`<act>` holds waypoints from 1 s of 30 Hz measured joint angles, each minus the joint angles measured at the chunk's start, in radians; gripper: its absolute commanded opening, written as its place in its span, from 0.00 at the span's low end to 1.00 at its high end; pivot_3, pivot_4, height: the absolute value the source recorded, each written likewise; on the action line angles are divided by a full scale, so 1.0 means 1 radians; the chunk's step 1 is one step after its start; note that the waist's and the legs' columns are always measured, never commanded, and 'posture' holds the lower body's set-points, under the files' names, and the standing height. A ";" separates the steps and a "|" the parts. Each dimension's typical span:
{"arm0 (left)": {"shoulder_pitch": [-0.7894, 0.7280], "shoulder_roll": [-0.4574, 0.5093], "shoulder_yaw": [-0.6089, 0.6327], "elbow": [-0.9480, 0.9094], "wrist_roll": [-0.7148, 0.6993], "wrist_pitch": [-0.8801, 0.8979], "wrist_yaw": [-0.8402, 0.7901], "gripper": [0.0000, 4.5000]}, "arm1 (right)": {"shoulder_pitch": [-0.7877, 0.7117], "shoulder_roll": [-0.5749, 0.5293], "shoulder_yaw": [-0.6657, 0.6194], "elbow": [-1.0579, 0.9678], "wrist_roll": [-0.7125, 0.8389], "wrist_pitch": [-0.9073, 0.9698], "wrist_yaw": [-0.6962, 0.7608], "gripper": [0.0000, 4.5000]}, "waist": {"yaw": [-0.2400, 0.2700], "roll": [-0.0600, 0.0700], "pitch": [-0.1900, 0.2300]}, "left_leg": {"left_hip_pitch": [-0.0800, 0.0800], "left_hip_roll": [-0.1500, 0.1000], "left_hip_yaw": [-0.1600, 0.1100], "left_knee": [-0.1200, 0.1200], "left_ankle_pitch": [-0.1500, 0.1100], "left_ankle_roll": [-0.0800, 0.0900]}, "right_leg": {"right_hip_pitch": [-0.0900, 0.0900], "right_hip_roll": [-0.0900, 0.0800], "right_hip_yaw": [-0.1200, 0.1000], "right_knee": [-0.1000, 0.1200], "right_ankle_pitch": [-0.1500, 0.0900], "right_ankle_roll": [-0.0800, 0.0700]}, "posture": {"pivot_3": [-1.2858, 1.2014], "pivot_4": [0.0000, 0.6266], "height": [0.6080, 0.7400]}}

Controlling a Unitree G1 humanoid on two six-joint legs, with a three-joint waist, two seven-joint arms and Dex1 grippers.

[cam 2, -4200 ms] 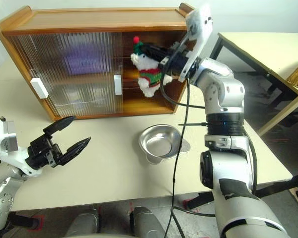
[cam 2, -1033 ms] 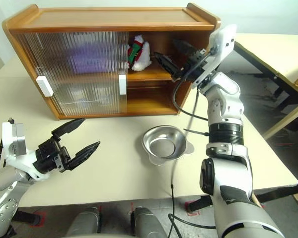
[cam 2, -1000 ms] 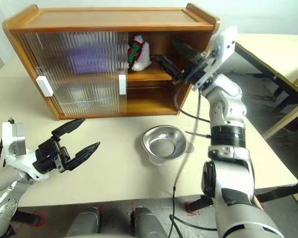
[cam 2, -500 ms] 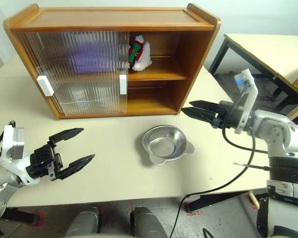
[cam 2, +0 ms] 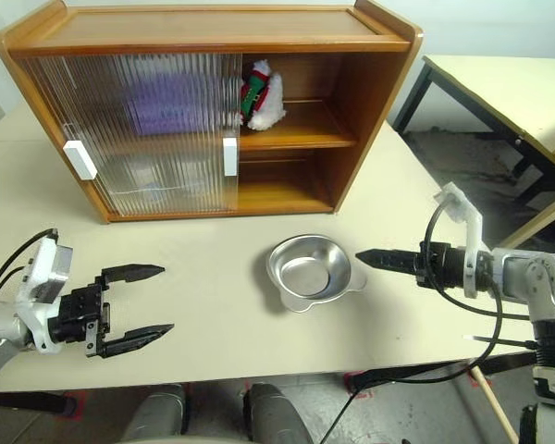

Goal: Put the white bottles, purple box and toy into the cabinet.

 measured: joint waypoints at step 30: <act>0.000 0.007 -0.043 0.084 0.131 -0.085 -0.071 1.00 | -0.034 0.097 -0.006 -0.014 0.064 0.159 -0.086 0.08 | -0.006 0.004 -0.002 | -0.003 0.000 0.000 0.002 0.001 0.002 | -0.002 0.001 -0.003 0.000 0.003 0.004 | 0.53 0.12 1.00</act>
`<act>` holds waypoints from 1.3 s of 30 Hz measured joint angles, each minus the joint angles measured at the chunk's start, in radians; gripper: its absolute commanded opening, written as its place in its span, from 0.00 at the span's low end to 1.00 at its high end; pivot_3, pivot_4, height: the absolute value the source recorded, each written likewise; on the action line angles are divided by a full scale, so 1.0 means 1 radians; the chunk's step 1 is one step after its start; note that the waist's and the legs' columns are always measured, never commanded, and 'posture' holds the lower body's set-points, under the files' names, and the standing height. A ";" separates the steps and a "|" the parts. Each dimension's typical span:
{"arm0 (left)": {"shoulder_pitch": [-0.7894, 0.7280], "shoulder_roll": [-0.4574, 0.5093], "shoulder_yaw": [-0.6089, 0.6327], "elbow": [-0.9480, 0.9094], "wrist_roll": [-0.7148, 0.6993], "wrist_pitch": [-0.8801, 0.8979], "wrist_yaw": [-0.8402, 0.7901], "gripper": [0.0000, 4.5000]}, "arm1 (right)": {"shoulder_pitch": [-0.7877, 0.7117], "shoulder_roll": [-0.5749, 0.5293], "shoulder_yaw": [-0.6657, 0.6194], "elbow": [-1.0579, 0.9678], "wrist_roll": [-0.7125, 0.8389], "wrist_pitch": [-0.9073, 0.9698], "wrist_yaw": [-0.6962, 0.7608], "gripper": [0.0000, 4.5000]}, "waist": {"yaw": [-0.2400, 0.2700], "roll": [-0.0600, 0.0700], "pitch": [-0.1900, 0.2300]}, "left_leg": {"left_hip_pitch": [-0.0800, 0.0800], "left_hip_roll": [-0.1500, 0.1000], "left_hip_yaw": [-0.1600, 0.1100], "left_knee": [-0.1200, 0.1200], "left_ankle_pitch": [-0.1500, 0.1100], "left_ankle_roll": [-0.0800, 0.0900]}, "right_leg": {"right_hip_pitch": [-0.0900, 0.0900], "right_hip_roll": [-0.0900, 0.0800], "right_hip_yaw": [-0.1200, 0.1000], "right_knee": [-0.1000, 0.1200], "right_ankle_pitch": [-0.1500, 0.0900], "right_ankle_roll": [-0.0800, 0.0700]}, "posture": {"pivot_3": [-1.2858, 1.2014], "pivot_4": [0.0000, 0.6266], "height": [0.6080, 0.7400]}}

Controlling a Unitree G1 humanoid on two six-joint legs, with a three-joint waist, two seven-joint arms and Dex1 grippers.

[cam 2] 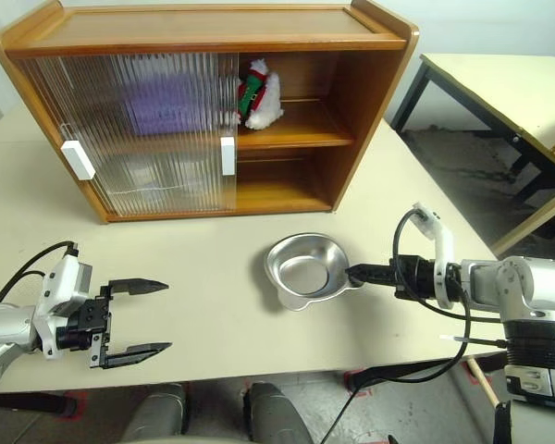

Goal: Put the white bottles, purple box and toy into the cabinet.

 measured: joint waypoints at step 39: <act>-0.058 -0.122 0.015 0.013 0.053 0.035 0.215 1.00 | -0.279 0.458 -0.583 0.217 0.185 0.191 -0.425 0.00 | 0.002 0.003 -0.001 | 0.003 0.001 -0.001 0.001 0.002 0.004 | 0.000 0.000 0.001 0.001 0.006 -0.004 | 0.53 0.13 1.00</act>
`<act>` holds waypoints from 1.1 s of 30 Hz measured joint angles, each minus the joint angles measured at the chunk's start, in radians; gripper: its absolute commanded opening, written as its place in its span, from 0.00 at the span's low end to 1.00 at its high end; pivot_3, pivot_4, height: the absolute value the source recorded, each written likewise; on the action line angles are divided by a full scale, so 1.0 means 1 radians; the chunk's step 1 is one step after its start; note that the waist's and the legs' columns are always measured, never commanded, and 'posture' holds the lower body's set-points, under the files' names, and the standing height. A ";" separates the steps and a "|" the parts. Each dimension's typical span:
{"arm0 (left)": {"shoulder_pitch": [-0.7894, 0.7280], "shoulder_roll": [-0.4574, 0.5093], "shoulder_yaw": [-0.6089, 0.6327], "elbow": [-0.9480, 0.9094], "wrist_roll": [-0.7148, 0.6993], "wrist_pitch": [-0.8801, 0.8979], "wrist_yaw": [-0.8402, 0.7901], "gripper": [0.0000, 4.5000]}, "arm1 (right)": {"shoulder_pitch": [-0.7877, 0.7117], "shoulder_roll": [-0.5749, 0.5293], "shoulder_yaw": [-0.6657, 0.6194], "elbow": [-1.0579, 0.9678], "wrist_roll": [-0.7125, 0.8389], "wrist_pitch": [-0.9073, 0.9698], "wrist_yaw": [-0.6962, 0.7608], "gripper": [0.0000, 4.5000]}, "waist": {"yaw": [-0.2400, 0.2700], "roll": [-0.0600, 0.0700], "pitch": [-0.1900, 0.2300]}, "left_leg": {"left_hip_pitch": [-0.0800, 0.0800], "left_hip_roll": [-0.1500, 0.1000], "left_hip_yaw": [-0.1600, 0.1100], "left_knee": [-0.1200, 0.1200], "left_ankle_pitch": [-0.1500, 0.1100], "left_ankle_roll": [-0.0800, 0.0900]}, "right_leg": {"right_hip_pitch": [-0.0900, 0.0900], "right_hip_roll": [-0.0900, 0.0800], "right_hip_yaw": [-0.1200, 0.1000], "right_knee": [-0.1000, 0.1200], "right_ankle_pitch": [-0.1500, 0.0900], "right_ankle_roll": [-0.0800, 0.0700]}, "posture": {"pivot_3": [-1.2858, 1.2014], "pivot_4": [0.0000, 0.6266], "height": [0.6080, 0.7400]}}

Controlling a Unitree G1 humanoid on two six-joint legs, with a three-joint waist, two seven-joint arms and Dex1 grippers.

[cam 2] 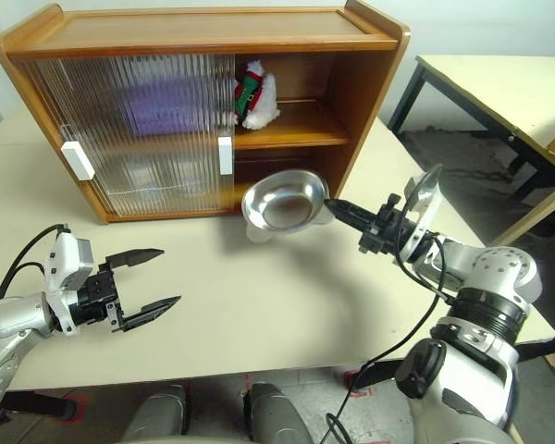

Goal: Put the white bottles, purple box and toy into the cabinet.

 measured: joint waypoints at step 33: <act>-0.098 -0.141 -0.127 -0.048 0.130 0.146 0.234 1.00 | -0.062 0.387 -0.135 -0.172 0.176 -0.455 -0.615 0.00 | -0.002 0.002 -0.001 | -0.005 0.002 -0.004 -0.002 0.000 0.000 | -0.006 -0.002 0.000 0.000 0.009 0.005 | 0.54 0.12 1.00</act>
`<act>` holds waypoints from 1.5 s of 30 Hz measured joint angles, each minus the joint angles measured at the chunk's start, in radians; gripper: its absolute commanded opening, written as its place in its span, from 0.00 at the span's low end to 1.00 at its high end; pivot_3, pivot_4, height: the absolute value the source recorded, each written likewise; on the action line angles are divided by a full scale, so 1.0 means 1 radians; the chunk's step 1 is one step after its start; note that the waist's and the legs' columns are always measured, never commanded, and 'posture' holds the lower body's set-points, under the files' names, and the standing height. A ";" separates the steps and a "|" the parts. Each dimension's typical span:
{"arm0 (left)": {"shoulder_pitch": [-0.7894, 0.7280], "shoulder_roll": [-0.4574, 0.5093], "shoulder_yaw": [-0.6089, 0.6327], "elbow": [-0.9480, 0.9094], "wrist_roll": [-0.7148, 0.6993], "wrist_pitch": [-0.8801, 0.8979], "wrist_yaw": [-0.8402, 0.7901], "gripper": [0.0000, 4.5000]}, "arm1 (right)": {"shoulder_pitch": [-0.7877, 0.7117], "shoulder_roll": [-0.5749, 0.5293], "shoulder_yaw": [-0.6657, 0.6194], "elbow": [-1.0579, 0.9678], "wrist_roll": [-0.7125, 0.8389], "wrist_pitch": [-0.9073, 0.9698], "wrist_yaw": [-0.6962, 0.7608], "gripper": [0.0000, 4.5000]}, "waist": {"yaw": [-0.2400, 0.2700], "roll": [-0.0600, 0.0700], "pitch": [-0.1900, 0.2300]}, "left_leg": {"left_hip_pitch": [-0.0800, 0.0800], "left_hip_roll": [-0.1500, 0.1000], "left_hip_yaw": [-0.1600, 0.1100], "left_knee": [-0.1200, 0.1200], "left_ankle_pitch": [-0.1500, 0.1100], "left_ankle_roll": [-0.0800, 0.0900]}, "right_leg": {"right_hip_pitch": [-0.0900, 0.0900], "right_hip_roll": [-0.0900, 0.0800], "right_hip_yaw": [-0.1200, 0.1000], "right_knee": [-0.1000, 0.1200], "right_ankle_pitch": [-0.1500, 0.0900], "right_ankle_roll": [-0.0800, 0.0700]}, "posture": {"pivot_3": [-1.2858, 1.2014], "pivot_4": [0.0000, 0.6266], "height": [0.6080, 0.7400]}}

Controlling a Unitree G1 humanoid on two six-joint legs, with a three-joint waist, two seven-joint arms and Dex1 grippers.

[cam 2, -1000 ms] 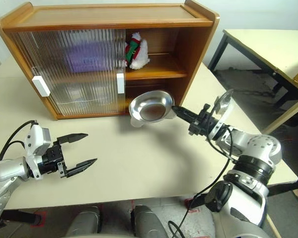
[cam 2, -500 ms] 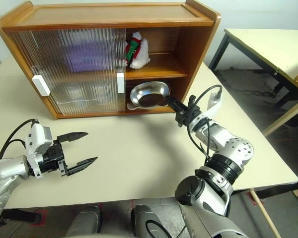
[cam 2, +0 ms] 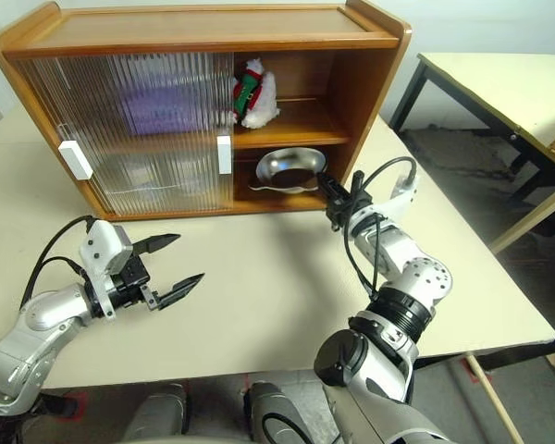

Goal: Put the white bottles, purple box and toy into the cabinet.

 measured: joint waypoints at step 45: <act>-0.032 -0.034 -0.014 -0.005 0.043 0.063 0.060 1.00 | -0.022 0.007 0.239 0.218 -0.035 -0.374 -0.064 0.99 | 0.007 0.000 0.000 | 0.000 0.001 -0.006 0.000 0.001 0.001 | -0.001 -0.001 0.001 0.000 0.004 -0.004 | 0.54 0.11 1.00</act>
